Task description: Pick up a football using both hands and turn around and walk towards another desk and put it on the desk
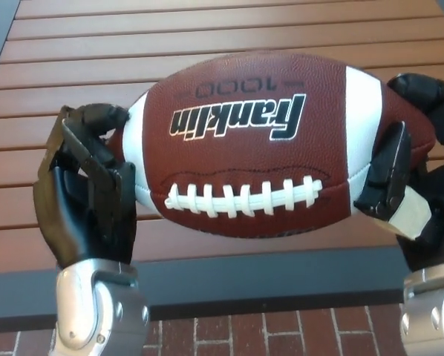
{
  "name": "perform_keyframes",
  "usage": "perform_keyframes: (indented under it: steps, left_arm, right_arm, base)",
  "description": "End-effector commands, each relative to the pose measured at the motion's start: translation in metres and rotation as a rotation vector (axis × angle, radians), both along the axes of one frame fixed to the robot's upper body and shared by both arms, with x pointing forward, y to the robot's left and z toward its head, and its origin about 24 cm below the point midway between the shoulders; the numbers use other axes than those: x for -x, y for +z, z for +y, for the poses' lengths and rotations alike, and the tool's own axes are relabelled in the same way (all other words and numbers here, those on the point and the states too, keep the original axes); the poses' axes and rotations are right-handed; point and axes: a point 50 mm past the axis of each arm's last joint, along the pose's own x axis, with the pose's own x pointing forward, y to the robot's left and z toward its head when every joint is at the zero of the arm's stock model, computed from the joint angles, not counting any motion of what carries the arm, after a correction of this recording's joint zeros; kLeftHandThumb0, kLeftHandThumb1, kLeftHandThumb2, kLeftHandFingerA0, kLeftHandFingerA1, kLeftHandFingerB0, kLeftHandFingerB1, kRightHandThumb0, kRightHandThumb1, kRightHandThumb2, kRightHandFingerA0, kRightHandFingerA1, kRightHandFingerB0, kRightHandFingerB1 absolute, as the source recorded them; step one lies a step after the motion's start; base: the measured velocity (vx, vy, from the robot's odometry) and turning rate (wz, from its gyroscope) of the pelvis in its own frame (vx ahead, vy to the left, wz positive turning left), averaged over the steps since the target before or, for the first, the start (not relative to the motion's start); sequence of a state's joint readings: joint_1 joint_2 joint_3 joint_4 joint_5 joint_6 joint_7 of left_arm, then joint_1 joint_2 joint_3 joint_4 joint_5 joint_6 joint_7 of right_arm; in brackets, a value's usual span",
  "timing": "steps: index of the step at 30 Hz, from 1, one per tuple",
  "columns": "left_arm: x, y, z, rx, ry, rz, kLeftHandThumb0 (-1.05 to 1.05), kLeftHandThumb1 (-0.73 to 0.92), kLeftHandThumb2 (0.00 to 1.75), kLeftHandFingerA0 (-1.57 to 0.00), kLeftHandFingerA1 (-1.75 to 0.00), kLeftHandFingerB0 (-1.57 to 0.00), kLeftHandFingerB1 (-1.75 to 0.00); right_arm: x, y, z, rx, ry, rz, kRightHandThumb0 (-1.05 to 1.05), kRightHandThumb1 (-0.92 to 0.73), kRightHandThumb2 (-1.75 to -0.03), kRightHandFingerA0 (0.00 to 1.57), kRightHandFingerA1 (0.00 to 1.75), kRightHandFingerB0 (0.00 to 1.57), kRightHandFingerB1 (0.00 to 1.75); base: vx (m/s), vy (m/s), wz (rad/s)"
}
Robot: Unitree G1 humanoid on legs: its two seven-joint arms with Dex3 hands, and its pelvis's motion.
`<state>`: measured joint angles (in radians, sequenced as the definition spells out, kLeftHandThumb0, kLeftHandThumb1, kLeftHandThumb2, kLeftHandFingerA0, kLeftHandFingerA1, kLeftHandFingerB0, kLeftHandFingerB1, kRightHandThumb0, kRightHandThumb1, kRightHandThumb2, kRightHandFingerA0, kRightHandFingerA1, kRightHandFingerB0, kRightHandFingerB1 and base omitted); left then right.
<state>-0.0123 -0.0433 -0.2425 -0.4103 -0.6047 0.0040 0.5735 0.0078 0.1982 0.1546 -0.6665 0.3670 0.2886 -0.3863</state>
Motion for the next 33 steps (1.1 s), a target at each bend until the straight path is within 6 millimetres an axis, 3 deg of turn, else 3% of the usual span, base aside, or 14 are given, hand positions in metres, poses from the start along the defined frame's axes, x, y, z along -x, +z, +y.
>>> perform_keyframes:
  steps: [1, 2, 3, 5, 6, 7, 12, 13, 19, 20, 33]
  left_arm:
    - [0.0668, -0.0193, -0.0898, -0.006, -0.684, 0.105, -0.76, 0.75, 1.14, -1.1, -1.43, -0.8, -1.19]
    - [0.0673, -0.0204, -0.0898, -0.004, -0.679, 0.117, -0.76, 0.75, 1.14, -1.1, -1.43, -0.8, -1.19]
    - [0.0668, -0.0215, -0.0904, -0.039, -0.678, 0.099, -0.62, 0.92, 0.68, -0.88, -1.75, -0.73, -1.51]
    - [0.0672, -0.0217, -0.0904, -0.042, -0.677, 0.098, -0.62, 0.92, 0.68, -0.88, -1.75, -0.73, -1.51]
    - [0.0673, -0.0229, -0.0916, -0.092, -0.665, 0.117, -0.79, 0.72, 1.1, -1.17, -1.47, -0.84, -1.23]
    - [0.0677, -0.0229, -0.0918, -0.096, -0.662, 0.12, -0.68, 0.89, 0.68, -0.88, -1.75, -0.72, -1.54]
    - [0.0693, -0.0241, -0.0923, -0.085, -0.651, 0.119, -0.68, 0.87, 0.67, -0.87, -1.75, -0.72, -1.52]
    - [0.0713, -0.0252, -0.0923, -0.098, -0.654, 0.11, -0.7, 0.7, 1.09, -1.12, -1.43, -0.85, -1.22]
    - [0.0725, -0.0257, -0.0919, -0.105, -0.654, 0.103, -0.7, 0.7, 1.09, -1.12, -1.43, -0.85, -1.22]
    - [0.0715, -0.0248, -0.092, -0.101, -0.656, 0.103, -0.6, 0.9, 0.68, -0.87, -1.75, -0.71, -1.55]
    - [0.0698, -0.0201, -0.0943, -0.037, -0.658, 0.128, -0.73, 0.87, 0.77, -0.84, -1.75, -0.74, -1.44]
  right_arm:
    - [0.0494, -0.0096, 0.1033, -0.304, 0.657, 0.129, -0.17, -0.47, -1.35, 0.95, 1.72, 0.92, 1.5]
    - [0.05, -0.0109, 0.1035, -0.303, 0.655, 0.132, -0.17, -0.47, -1.35, 0.95, 1.72, 0.92, 1.5]
    - [0.0511, -0.0124, 0.1037, -0.301, 0.654, 0.139, -0.16, -0.48, -1.35, 0.96, 1.72, 0.93, 1.49]
    - [0.0518, -0.0127, 0.1038, -0.301, 0.652, 0.139, -0.16, -0.48, -1.35, 0.96, 1.72, 0.93, 1.49]
    - [0.0529, -0.0149, 0.1031, -0.293, 0.651, 0.151, -0.17, -0.46, -1.35, 0.96, 1.7, 0.95, 1.46]
    - [0.0533, -0.0153, 0.1031, -0.292, 0.649, 0.152, -0.17, -0.46, -1.36, 0.97, 1.69, 0.96, 1.46]
    - [0.0553, -0.0166, 0.1032, -0.291, 0.649, 0.148, -0.17, -0.45, -1.33, 0.96, 1.69, 0.96, 1.45]
    - [0.057, -0.0178, 0.1027, -0.285, 0.646, 0.15, -0.18, -0.44, -1.34, 0.96, 1.7, 0.96, 1.46]
    - [0.0582, -0.0184, 0.1028, -0.284, 0.642, 0.149, -0.18, -0.44, -1.34, 0.96, 1.7, 0.96, 1.46]
    - [0.0581, -0.0175, 0.1027, -0.288, 0.641, 0.149, -0.19, -0.44, -1.37, 0.97, 1.67, 0.99, 1.42]
    - [0.0583, -0.0146, 0.1012, -0.288, 0.635, 0.13, -0.18, -0.42, -1.37, 0.95, 1.69, 0.97, 1.45]
  base:
    - [0.0, 0.0, 0.0]
    - [0.0, 0.0, 0.26]
    - [0.0, 0.0, 0.0]
    - [0.0, 0.0, -0.05]
    - [-0.02, 0.021, -0.11]
    - [-0.07, 0.093, -0.11]
    - [-0.09, 0.196, 0.08]
    - [-0.1, 0.203, -0.43]
    - [-0.11, 0.15, 0.0]
    - [-0.1, 0.049, -0.05]
    - [-0.16, -0.12, -0.04]
